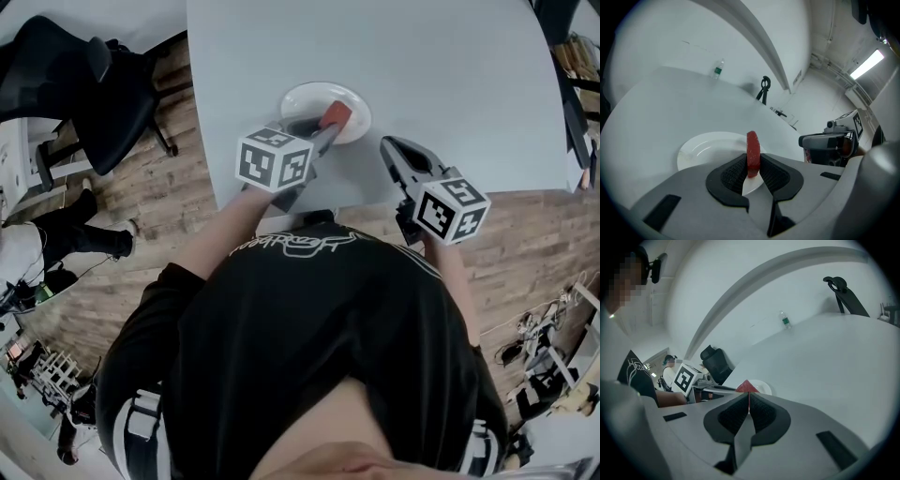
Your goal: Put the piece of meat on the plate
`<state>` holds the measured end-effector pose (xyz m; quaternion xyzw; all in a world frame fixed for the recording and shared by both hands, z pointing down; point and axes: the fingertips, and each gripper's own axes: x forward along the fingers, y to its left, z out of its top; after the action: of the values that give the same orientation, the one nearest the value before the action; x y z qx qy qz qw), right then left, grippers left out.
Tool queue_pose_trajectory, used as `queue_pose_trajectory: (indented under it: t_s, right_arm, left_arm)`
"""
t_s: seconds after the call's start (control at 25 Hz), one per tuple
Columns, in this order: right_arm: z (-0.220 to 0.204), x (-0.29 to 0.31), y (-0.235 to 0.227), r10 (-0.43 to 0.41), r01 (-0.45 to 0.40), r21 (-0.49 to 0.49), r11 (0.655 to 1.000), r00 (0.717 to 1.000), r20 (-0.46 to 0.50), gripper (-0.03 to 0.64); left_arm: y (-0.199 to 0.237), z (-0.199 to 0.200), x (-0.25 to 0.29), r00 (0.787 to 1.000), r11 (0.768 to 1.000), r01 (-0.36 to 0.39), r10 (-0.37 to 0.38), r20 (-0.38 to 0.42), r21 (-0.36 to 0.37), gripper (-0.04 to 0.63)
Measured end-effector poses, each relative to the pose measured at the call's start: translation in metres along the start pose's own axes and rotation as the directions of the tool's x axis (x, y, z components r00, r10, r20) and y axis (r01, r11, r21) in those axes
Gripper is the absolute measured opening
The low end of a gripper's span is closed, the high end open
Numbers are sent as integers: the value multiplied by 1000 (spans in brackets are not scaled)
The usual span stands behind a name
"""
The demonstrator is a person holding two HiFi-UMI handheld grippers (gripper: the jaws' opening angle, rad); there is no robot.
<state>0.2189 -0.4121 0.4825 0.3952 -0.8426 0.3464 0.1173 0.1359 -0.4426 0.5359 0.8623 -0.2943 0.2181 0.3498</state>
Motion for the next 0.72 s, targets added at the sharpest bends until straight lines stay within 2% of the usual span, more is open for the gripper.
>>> queue_pose_trajectory:
  t_s: [0.4, 0.72]
  right_arm:
    - [-4, 1, -2, -1, 1, 6, 1000, 1000, -6, 11]
    - [-5, 2, -3, 3, -3, 2, 1000, 1000, -13, 11]
  left_arm:
    - [5, 1, 1, 999, 999, 25, -24, 22, -46, 89]
    - [11, -3, 3, 1000, 999, -30, 30, -4, 31, 120]
